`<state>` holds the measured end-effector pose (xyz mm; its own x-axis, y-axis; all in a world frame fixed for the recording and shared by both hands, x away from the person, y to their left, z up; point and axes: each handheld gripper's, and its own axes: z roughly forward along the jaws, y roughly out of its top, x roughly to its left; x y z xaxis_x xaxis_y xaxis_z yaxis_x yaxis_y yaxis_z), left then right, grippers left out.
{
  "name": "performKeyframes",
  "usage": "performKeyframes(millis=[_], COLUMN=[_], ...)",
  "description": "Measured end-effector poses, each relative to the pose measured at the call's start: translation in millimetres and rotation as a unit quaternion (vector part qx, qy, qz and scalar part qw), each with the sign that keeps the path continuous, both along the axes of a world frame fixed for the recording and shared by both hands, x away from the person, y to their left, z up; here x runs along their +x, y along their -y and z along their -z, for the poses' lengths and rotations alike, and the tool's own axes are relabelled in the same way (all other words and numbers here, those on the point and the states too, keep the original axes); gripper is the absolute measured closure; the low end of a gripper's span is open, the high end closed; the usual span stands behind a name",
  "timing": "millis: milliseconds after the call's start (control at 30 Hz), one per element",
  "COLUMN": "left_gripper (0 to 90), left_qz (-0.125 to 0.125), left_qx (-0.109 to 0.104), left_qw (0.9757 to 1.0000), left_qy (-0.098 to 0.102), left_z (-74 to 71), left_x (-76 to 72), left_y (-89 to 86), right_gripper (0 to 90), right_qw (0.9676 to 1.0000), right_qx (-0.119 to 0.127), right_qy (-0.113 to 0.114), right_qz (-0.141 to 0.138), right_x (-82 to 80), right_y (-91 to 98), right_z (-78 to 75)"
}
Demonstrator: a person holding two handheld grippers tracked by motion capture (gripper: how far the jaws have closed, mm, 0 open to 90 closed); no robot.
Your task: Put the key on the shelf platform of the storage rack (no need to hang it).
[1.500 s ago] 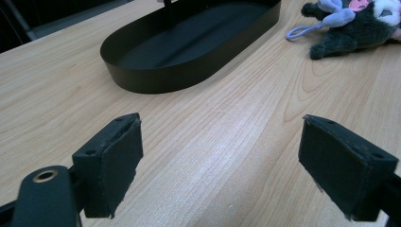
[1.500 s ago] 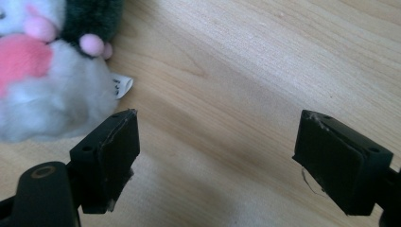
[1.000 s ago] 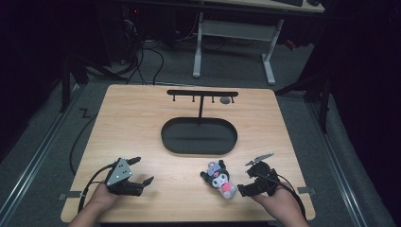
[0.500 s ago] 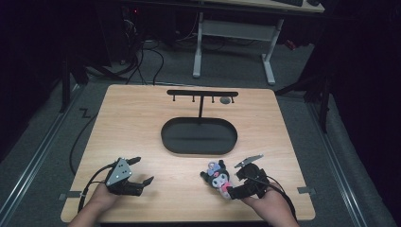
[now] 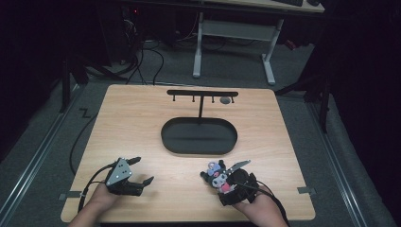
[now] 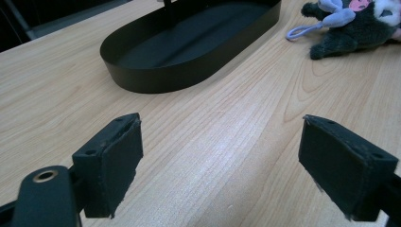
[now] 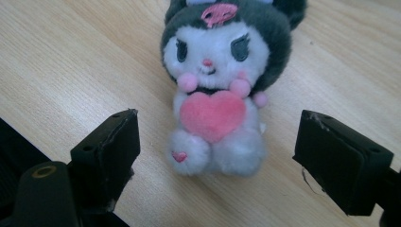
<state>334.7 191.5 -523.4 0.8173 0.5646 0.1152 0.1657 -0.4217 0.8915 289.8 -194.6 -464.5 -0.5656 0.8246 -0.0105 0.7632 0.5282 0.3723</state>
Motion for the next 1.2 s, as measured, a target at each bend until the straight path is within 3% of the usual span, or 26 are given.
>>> performKeyframes(millis=[333,533,1200], left_gripper=[15.4,15.4,15.4], left_qz=[0.0,0.0,0.0], left_qx=[0.001,0.001,0.001], left_qw=[1.0,1.0,1.0], left_qy=[0.0,0.0,0.0], left_z=[-0.1,0.0,0.0], left_x=[0.0,0.0,0.1], left_y=[0.0,0.0,0.0], right_gripper=[15.4,16.3,37.9], right_qw=[1.0,1.0,0.9999], right_qx=[-0.005,0.009,0.014], right_qy=[-0.002,-0.001,-0.003], right_qz=[-0.001,0.004,0.007], right_x=[-2.6,-4.2,-5.5], right_y=[-2.9,-2.2,4.4], right_z=[13.6,16.7,24.7])
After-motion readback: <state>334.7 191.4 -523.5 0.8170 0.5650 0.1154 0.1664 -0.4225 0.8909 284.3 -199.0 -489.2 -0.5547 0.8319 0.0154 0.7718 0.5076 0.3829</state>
